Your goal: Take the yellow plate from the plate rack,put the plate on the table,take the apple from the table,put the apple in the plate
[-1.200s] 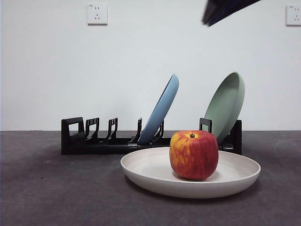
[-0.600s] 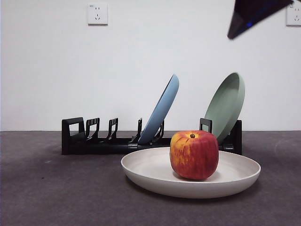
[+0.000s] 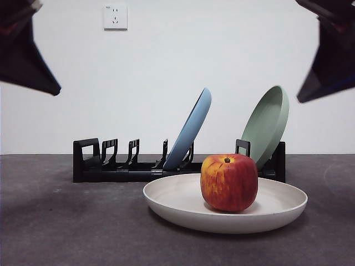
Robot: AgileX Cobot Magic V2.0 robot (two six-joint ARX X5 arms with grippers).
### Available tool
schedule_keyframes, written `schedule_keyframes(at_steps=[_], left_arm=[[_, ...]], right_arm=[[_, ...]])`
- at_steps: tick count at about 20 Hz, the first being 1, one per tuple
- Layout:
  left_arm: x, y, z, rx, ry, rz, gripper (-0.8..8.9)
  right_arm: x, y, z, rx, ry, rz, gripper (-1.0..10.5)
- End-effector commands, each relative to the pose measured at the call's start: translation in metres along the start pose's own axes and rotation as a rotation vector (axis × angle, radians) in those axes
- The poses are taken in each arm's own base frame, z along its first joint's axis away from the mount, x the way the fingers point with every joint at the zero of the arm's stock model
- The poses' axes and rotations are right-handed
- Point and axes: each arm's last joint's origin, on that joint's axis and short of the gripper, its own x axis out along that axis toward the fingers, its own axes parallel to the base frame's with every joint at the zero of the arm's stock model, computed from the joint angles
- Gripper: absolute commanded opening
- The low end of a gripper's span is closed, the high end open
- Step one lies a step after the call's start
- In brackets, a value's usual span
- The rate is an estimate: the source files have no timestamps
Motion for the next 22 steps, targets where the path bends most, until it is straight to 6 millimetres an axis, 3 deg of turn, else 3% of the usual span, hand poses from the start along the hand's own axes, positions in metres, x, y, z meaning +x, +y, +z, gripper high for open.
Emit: schedule_keyframes(at_steps=[1, 19, 22], left_arm=[[-0.002, -0.001, -0.013, -0.046, -0.030, -0.010, -0.13], [-0.005, -0.004, -0.020, -0.041, 0.000, -0.033, -0.01], [-0.019, -0.002, -0.018, -0.025, -0.061, -0.033, -0.01]], right_arm=[[0.000, 0.003, -0.020, 0.044, -0.008, -0.010, -0.1], [-0.002, 0.004, -0.025, 0.028, -0.016, -0.037, 0.0], [-0.002, 0.004, -0.025, 0.028, -0.016, -0.036, 0.0]])
